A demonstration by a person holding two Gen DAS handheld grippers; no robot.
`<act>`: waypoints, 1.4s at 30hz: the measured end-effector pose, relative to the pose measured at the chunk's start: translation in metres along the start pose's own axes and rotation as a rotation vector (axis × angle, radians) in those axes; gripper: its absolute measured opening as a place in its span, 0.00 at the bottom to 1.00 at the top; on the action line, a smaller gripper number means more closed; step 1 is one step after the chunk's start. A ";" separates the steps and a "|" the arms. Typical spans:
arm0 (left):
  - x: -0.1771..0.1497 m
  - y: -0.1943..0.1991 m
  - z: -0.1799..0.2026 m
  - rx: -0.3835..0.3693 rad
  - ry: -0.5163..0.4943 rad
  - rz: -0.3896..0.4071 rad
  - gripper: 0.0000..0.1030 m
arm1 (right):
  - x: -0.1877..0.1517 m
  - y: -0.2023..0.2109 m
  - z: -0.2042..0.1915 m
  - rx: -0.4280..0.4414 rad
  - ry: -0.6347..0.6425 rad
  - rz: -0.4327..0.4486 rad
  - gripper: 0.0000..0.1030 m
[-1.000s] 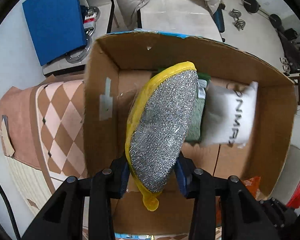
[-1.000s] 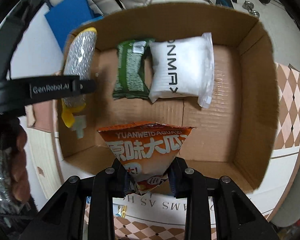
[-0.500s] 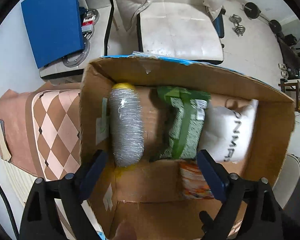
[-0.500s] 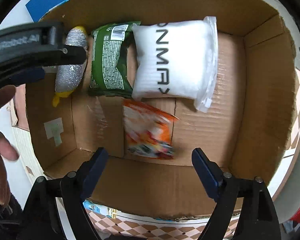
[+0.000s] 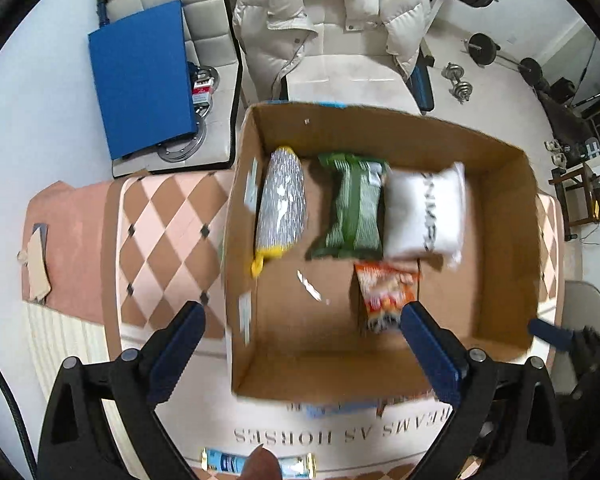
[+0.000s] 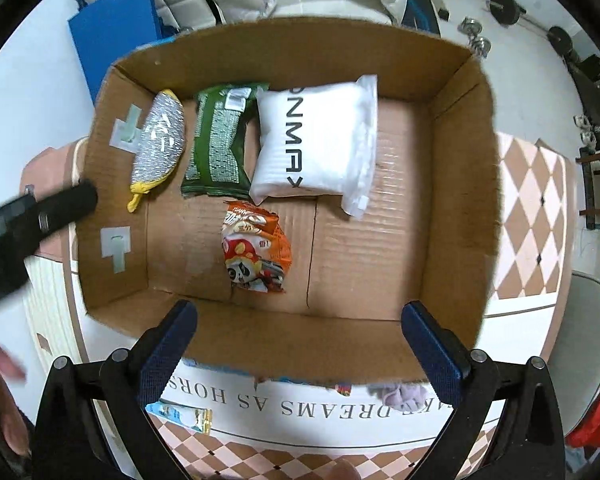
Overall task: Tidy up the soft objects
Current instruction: 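Grasp the blue tissue pack with the left gripper while the right grasps the red floral bag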
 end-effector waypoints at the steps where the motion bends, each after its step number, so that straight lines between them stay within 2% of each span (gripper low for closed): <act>1: -0.010 0.005 -0.001 0.014 0.003 0.012 0.97 | -0.005 0.006 0.002 0.005 -0.001 0.017 1.00; 4: -0.047 0.009 0.000 0.026 0.008 0.032 0.97 | -0.028 0.027 0.013 0.024 -0.015 0.082 1.00; 6: -0.073 0.000 0.005 0.031 -0.036 0.030 0.97 | -0.050 0.035 0.023 0.058 -0.028 0.122 1.00; 8: -0.094 -0.017 0.013 0.062 -0.130 0.013 0.97 | -0.074 0.036 0.033 0.100 -0.048 0.127 1.00; 9: -0.106 -0.029 0.020 0.089 -0.209 -0.002 0.97 | -0.088 0.033 0.041 0.113 -0.063 0.122 1.00; 12: -0.134 -0.061 0.031 0.160 -0.382 -0.036 0.97 | -0.122 0.018 0.063 0.115 -0.093 0.104 1.00; 17: -0.149 -0.108 0.045 0.248 -0.576 -0.047 0.97 | -0.160 -0.015 0.093 0.080 -0.123 0.058 1.00; 20: -0.157 -0.135 0.059 0.344 -0.754 -0.033 0.97 | -0.172 -0.034 0.106 0.088 -0.165 0.038 1.00; 22: -0.163 -0.151 0.066 0.394 -0.851 -0.041 0.83 | -0.178 -0.042 0.116 0.067 -0.184 0.038 1.00; 23: -0.166 -0.158 0.068 0.409 -0.872 -0.056 0.62 | -0.179 -0.043 0.117 0.062 -0.189 0.038 1.00; 24: -0.168 -0.160 0.071 0.406 -0.871 -0.063 0.49 | -0.181 -0.045 0.120 0.062 -0.193 0.038 1.00; 26: -0.166 -0.160 0.073 0.373 -0.816 -0.090 0.26 | -0.183 -0.049 0.123 0.055 -0.194 0.034 1.00; 27: -0.163 -0.160 0.070 0.366 -0.741 -0.108 0.25 | -0.184 -0.049 0.125 0.046 -0.188 0.035 1.00; 29: -0.162 -0.157 0.068 0.297 -0.600 -0.132 0.23 | -0.185 -0.047 0.127 0.032 -0.178 0.041 0.99; 30: -0.166 -0.156 0.064 0.259 -0.508 -0.173 0.23 | -0.185 -0.046 0.128 0.028 -0.173 0.044 0.99; 33: -0.185 -0.150 0.063 0.099 -0.289 -0.277 0.23 | -0.184 -0.044 0.126 0.032 -0.163 0.048 0.99; 34: -0.192 -0.147 0.065 0.022 -0.209 -0.306 0.24 | -0.183 -0.042 0.125 0.035 -0.158 0.051 0.99; 36: -0.201 -0.144 0.065 -0.076 -0.078 -0.346 0.29 | -0.180 -0.041 0.121 0.048 -0.150 0.056 0.99; 38: -0.206 -0.143 0.062 -0.119 -0.014 -0.365 0.37 | -0.173 -0.042 0.114 0.075 -0.147 0.057 0.99; 41: -0.212 -0.138 0.054 -0.191 0.078 -0.385 0.39 | -0.157 -0.048 0.099 0.143 -0.149 0.072 0.99; 42: -0.217 -0.135 0.050 -0.214 0.101 -0.390 0.46 | -0.150 -0.052 0.093 0.172 -0.159 0.072 0.99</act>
Point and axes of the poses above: each gripper's, at about its wrist camera, not at the fingertips, and y roughly against the way its jaws point, z to its right, x to its top, the point moved 9 cm from there along -y, roughly the way its jaws point, and after that the axes turned 3 degrees about -z, right-handed, at the moved point
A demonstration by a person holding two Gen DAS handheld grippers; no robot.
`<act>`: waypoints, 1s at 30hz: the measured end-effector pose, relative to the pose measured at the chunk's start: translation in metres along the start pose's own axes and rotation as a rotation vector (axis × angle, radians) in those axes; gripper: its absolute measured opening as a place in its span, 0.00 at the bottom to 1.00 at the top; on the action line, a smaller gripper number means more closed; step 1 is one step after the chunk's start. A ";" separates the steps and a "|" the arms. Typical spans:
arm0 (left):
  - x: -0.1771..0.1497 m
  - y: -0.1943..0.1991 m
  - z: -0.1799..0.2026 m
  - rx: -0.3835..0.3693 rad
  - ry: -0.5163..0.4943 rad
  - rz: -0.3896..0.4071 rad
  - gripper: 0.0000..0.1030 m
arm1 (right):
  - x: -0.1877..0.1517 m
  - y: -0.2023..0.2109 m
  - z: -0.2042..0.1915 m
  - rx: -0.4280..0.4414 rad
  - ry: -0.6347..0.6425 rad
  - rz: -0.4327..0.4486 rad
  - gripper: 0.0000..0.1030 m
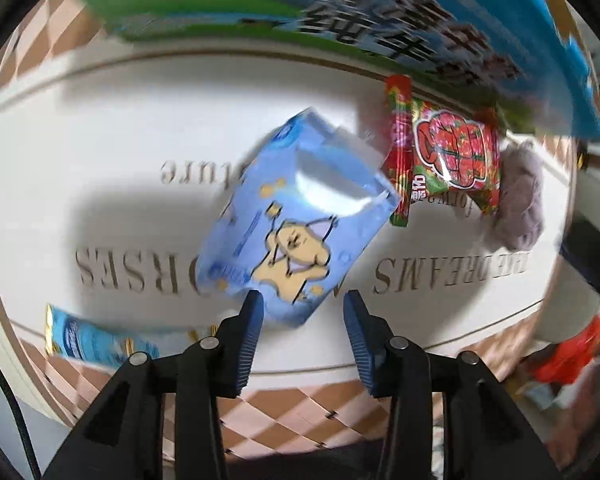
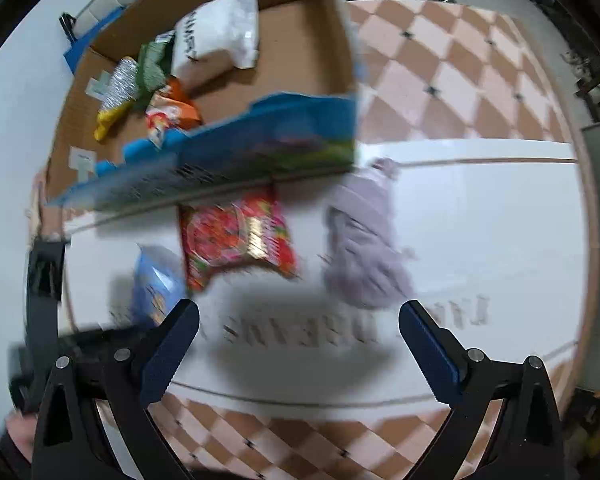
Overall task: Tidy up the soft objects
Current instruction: 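Grasp the blue tissue pack with the left gripper while the right grasps the red floral bag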
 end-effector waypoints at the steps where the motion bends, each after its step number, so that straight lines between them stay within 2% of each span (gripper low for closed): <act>1: -0.003 0.002 -0.004 -0.010 0.010 0.001 0.50 | 0.005 -0.006 -0.004 0.023 -0.011 -0.003 0.99; 2: -0.004 0.005 -0.009 -0.013 0.020 0.010 0.57 | 0.011 -0.015 -0.010 0.056 -0.029 -0.007 0.97; 3: -0.008 0.007 -0.017 -0.008 0.029 0.025 0.60 | 0.016 -0.022 -0.013 0.073 -0.039 -0.011 0.91; 4: -0.009 0.010 -0.021 0.003 0.034 0.038 0.60 | 0.021 -0.030 -0.017 0.082 -0.049 -0.017 0.85; 6: -0.009 0.018 -0.036 0.039 0.043 0.069 0.60 | 0.029 -0.049 -0.019 0.076 -0.067 -0.032 0.81; 8: -0.008 0.026 -0.050 0.077 0.047 0.106 0.60 | 0.031 -0.064 -0.015 0.030 -0.085 -0.044 0.64; 11: 0.003 0.043 -0.052 0.112 0.024 0.147 0.60 | 0.025 -0.073 -0.015 0.108 -0.139 -0.054 0.47; 13: 0.004 0.048 -0.051 0.147 -0.011 0.175 0.60 | 0.018 -0.067 -0.012 0.134 -0.179 -0.059 0.19; 15: 0.002 0.048 -0.052 0.171 -0.052 0.191 0.60 | 0.005 -0.059 -0.003 0.139 -0.234 -0.076 0.01; 17: 0.006 0.047 -0.046 0.180 -0.088 0.185 0.60 | -0.014 -0.054 0.003 0.160 -0.271 -0.102 0.01; 20: 0.011 0.044 -0.043 0.206 -0.137 0.173 0.60 | -0.050 -0.050 -0.004 0.180 -0.202 -0.175 0.02; 21: 0.015 0.043 -0.043 0.227 -0.147 0.179 0.60 | -0.056 -0.049 -0.008 0.171 -0.159 -0.196 0.09; 23: 0.019 0.045 -0.045 0.255 -0.161 0.193 0.60 | -0.052 -0.043 -0.013 0.097 -0.061 -0.167 0.47; 24: 0.021 0.046 -0.047 0.279 -0.167 0.204 0.60 | -0.043 -0.037 -0.016 0.036 -0.002 -0.114 0.80; 25: 0.023 0.047 -0.048 0.292 -0.172 0.212 0.60 | -0.034 -0.032 -0.021 -0.006 0.052 -0.057 0.86; 27: 0.027 0.050 -0.051 0.325 -0.181 0.229 0.60 | -0.014 -0.030 -0.038 -0.089 0.199 0.020 0.86; 30: 0.030 0.060 -0.060 0.365 -0.211 0.244 0.60 | 0.005 -0.045 -0.067 -0.204 0.425 0.049 0.86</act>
Point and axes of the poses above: each gripper's, at about its wrist camera, not at the fingertips, and y roughly against the way its jaws point, z to its right, x to its top, the point moved 9 cm from there along -y, roughly the way its jaws point, and after that the axes turned 3 degrees about -z, right-handed, at the moved point
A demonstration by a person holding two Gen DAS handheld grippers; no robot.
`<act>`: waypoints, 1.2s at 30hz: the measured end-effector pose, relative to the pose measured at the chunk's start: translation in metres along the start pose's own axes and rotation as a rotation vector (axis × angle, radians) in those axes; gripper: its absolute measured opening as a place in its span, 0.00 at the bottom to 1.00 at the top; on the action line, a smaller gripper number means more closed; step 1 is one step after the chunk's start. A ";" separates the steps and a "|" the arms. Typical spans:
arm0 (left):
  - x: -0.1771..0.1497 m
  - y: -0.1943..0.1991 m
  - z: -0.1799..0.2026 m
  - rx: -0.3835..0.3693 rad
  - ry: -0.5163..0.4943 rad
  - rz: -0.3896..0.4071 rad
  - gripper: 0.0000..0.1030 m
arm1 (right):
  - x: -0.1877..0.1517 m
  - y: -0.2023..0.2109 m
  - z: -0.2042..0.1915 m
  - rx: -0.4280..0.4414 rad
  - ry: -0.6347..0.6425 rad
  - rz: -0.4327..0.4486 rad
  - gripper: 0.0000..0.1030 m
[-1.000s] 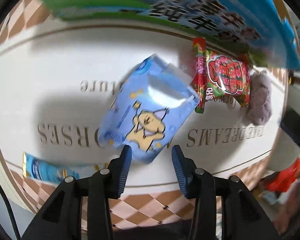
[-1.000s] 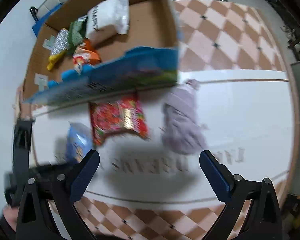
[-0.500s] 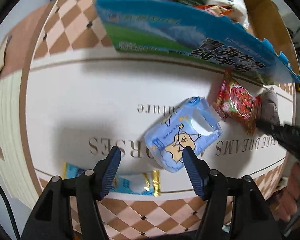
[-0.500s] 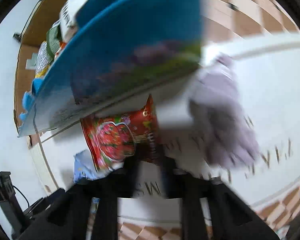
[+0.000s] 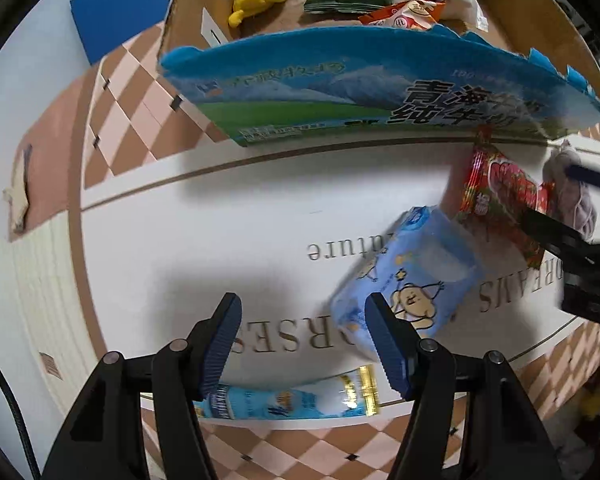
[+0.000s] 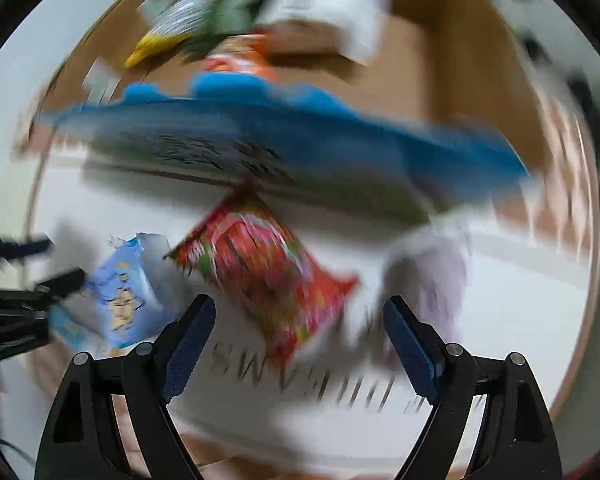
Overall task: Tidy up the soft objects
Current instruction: 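Grasp the blue tissue pack with the left gripper while the right grasps the red floral bag, then place the tissue pack and red floral bag into the box, open both grippers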
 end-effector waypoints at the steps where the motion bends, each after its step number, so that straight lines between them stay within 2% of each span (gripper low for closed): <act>1: -0.001 0.000 0.001 0.006 -0.010 0.002 0.60 | 0.009 -0.005 -0.006 -0.030 0.068 0.006 0.85; 3: -0.003 0.002 0.000 0.006 -0.032 0.005 0.60 | 0.015 -0.021 -0.020 -0.106 0.212 0.014 0.85; 5: -0.006 0.002 0.002 -0.001 -0.052 0.003 0.60 | 0.014 -0.032 -0.033 -0.095 0.269 -0.006 0.82; 6: -0.006 0.002 0.005 -0.006 -0.064 0.003 0.60 | 0.009 -0.038 -0.035 -0.092 0.272 -0.034 0.63; 7: -0.007 0.003 0.006 -0.012 -0.076 0.003 0.60 | 0.004 -0.043 -0.033 -0.113 0.261 -0.061 0.57; 8: -0.008 0.001 0.013 -0.021 -0.090 -0.001 0.60 | -0.001 -0.043 -0.029 -0.129 0.237 -0.068 0.55; 10: -0.012 0.001 0.030 -0.041 -0.127 -0.011 0.60 | -0.018 -0.041 -0.019 -0.109 0.148 -0.107 0.50; 13: -0.012 -0.005 0.053 -0.075 -0.201 -0.048 0.60 | -0.065 -0.042 0.015 -0.051 -0.109 -0.260 0.50; 14: -0.013 -0.009 0.062 -0.087 -0.229 -0.068 0.60 | -0.081 -0.040 0.023 -0.005 -0.183 -0.282 0.50; 17: -0.013 -0.023 0.081 -0.111 -0.285 -0.124 0.60 | -0.115 -0.037 0.043 0.059 -0.312 -0.304 0.50; 20: -0.012 -0.036 0.094 -0.122 -0.329 -0.183 0.61 | -0.135 -0.040 0.055 0.110 -0.355 -0.320 0.53; 23: -0.008 -0.043 0.099 -0.156 -0.318 -0.226 0.65 | -0.145 -0.043 0.061 0.133 -0.360 -0.333 0.60; 25: -0.005 -0.048 0.098 -0.176 -0.299 -0.253 0.65 | -0.146 -0.045 0.067 0.132 -0.368 -0.323 0.66; 26: -0.001 -0.052 0.096 -0.176 -0.295 -0.259 0.66 | -0.141 -0.047 0.082 0.135 -0.373 -0.322 0.68; 28: -0.001 -0.055 0.098 -0.166 -0.297 -0.266 0.70 | -0.128 -0.050 0.083 0.155 -0.392 -0.312 0.78; 36: 0.013 -0.070 0.117 -0.175 -0.249 -0.286 0.72 | -0.100 -0.058 0.072 0.097 -0.388 -0.317 0.80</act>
Point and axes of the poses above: each gripper's, at about its wrist camera, not at the fingertips, and y roughly against the way its jaws point, z to its right, x to its top, the point moved 9 cm from there along -y, roughly the way its jaws point, and after that the axes turned 3 degrees about -z, right-handed, at the moved point
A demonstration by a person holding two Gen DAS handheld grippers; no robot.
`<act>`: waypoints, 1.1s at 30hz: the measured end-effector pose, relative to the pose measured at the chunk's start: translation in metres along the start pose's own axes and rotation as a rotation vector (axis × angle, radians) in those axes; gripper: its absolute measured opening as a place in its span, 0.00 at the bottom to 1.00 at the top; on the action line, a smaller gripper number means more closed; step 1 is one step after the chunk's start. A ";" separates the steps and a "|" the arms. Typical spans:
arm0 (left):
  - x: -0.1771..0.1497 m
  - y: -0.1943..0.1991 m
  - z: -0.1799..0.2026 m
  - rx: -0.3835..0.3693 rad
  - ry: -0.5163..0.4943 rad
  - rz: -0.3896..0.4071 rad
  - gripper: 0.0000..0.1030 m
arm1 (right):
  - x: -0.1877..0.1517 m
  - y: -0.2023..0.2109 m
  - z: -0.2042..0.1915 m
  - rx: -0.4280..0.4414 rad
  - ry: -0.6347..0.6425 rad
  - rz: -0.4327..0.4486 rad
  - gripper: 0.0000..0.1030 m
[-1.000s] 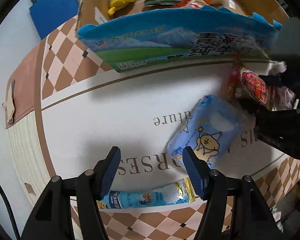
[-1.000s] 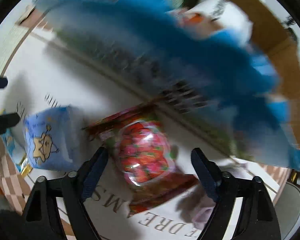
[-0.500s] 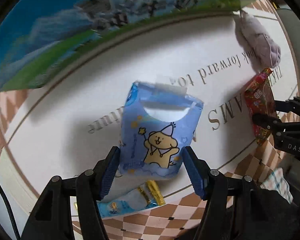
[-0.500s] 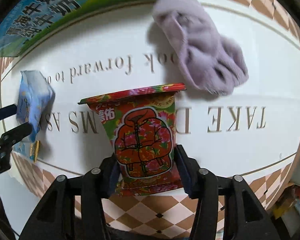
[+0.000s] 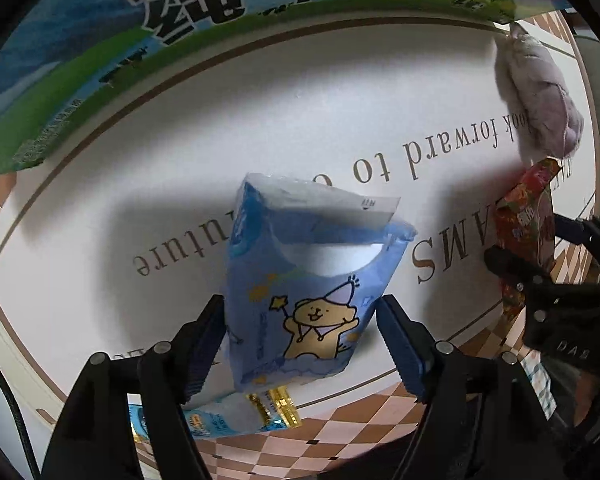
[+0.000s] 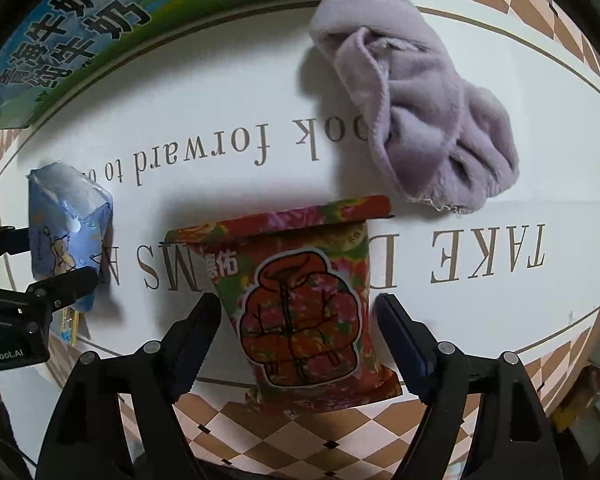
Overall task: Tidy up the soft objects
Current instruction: 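Place the tissue pack and red floral bag into the box, open both grippers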
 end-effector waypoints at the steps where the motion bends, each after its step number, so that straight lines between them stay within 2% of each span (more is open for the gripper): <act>1: -0.001 -0.001 0.000 0.005 0.002 0.006 0.72 | 0.003 0.001 -0.001 -0.008 0.002 -0.001 0.80; 4: -0.002 -0.004 0.005 0.051 -0.002 0.031 0.72 | 0.004 -0.010 -0.018 -0.046 0.010 0.007 0.80; 6: -0.004 -0.004 0.005 0.080 0.008 0.060 0.64 | 0.003 -0.014 -0.026 -0.079 0.013 0.021 0.77; 7: -0.004 -0.004 0.006 0.088 0.015 0.073 0.61 | 0.002 -0.014 -0.027 -0.106 0.018 0.029 0.70; 8: -0.006 -0.004 0.008 0.094 0.021 0.087 0.53 | 0.000 -0.014 -0.034 -0.108 0.022 0.043 0.65; 9: -0.007 -0.003 0.010 0.095 0.029 0.103 0.48 | -0.004 -0.015 -0.040 -0.114 0.025 0.049 0.52; 10: -0.009 -0.002 0.012 0.092 0.040 0.113 0.46 | -0.009 -0.013 -0.045 -0.109 0.028 0.048 0.49; 13: -0.018 0.001 0.016 0.066 0.088 0.140 0.39 | -0.012 -0.010 -0.050 -0.107 0.034 0.048 0.48; 18: -0.037 0.011 0.015 0.014 0.161 0.185 0.38 | -0.022 0.000 -0.057 -0.026 0.033 0.039 0.46; 19: -0.048 0.010 0.017 0.003 0.173 0.195 0.38 | -0.022 0.008 -0.069 -0.016 0.036 0.044 0.46; 22: -0.062 0.038 0.021 -0.053 0.206 0.252 0.38 | -0.030 0.033 -0.081 0.034 0.057 0.075 0.46; 28: -0.074 0.129 0.011 -0.155 0.282 0.423 0.38 | -0.037 0.112 -0.107 0.144 0.109 0.186 0.46; 31: -0.058 0.168 0.011 -0.192 0.304 0.464 0.38 | -0.024 0.162 -0.112 0.196 0.124 0.259 0.46; 33: -0.037 0.190 -0.004 -0.192 0.319 0.471 0.38 | -0.010 0.193 -0.116 0.226 0.130 0.304 0.46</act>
Point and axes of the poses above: each gripper's, at about its wrist camera, not at the fingertips, and y roughly against the way its jaws point, z to its right, x to its top, the point moved 9 cm from there along -y, roughly the way its jaws point, and after that the axes turned 3 degrees about -z, right-handed, at the moved point
